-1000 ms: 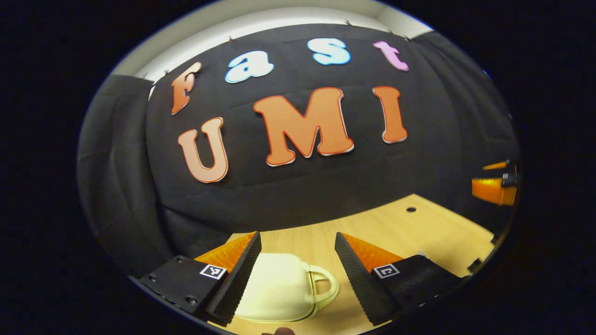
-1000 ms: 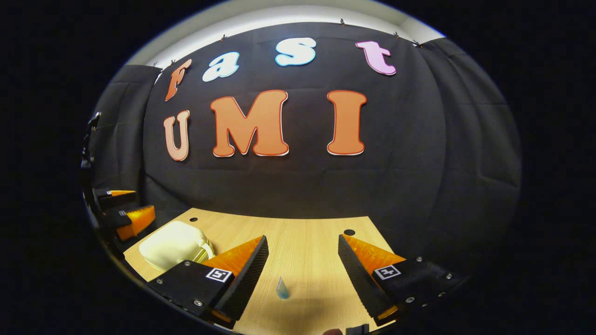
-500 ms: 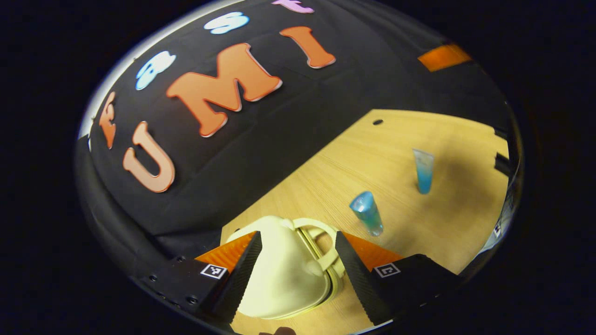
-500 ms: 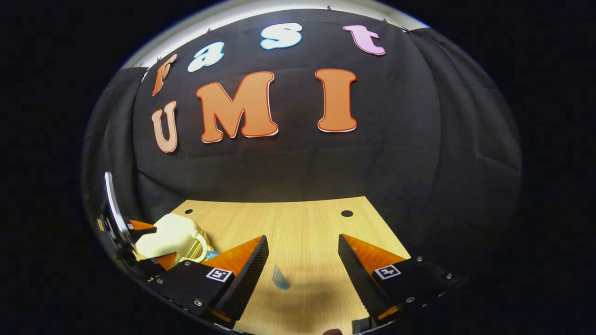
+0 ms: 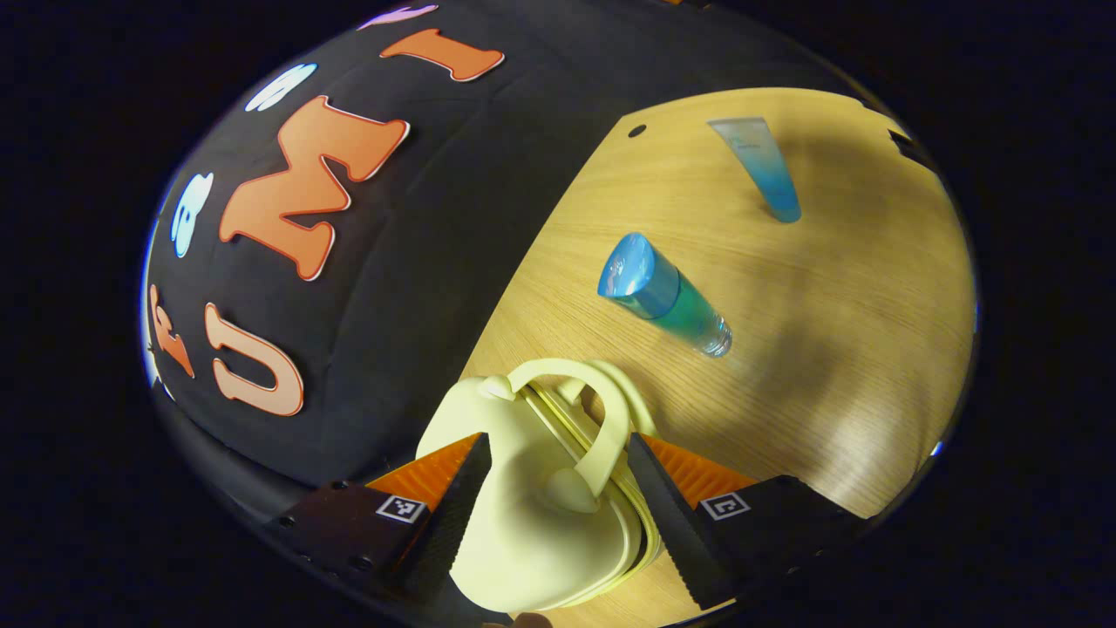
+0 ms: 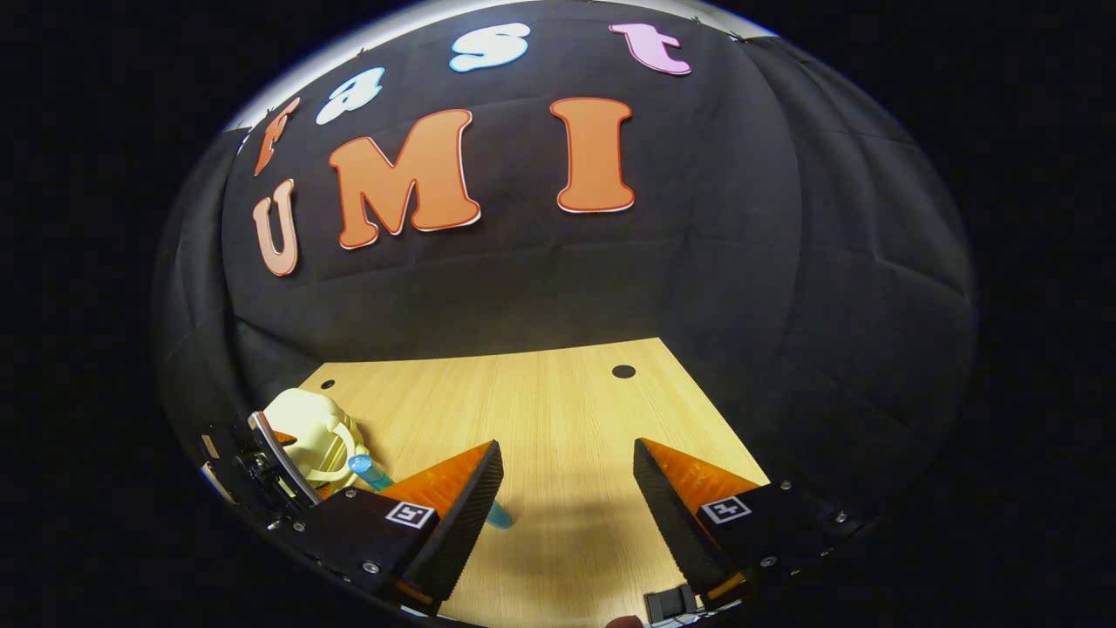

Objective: First open the suitcase, pack the skin care products into it, and then close the suitcase.

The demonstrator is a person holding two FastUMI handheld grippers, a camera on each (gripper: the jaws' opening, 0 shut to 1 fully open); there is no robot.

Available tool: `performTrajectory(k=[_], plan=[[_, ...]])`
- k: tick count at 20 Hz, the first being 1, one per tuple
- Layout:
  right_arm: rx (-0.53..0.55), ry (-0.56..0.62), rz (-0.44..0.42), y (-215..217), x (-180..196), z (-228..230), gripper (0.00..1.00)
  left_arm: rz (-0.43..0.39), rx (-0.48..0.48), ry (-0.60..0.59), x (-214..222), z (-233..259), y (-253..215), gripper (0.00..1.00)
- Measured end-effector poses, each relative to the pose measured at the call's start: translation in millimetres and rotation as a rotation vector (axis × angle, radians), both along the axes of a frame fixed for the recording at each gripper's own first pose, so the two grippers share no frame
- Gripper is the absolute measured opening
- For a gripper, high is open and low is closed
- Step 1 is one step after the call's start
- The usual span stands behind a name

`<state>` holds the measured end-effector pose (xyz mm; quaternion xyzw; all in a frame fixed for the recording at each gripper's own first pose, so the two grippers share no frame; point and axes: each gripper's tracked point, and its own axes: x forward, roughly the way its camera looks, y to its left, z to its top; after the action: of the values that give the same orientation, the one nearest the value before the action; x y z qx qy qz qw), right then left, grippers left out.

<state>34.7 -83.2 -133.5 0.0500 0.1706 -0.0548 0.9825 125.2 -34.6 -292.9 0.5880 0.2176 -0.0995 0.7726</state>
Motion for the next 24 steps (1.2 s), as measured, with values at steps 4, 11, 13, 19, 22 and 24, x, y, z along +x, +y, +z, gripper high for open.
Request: performTrajectory(k=[4,11,13,19,22,24], plan=[[0.005,0.021,-0.022,-14.2,6.2,-6.3,0.95,0.006,0.049,0.05,16.7,-19.9,-0.9,0.9],[-0.012,0.025,-0.022,-22.4,12.3,-8.5,0.95,0.056,0.119,0.095,18.6,-32.6,-6.2,0.06],[-0.014,0.031,-0.018,-18.5,12.9,-11.1,0.95,0.082,0.056,0.111,18.1,-24.6,-7.7,0.06],[0.008,0.012,0.034,16.4,18.4,-1.4,0.95,0.15,-0.209,0.145,22.4,0.5,-10.3,0.05],[0.006,-0.019,0.061,39.5,21.6,12.2,0.95,0.197,-0.379,0.133,26.9,6.5,0.7,0.05],[0.002,-0.037,0.077,56.7,22.9,19.4,0.95,0.234,-0.497,0.105,30.1,10.6,6.7,0.05]])
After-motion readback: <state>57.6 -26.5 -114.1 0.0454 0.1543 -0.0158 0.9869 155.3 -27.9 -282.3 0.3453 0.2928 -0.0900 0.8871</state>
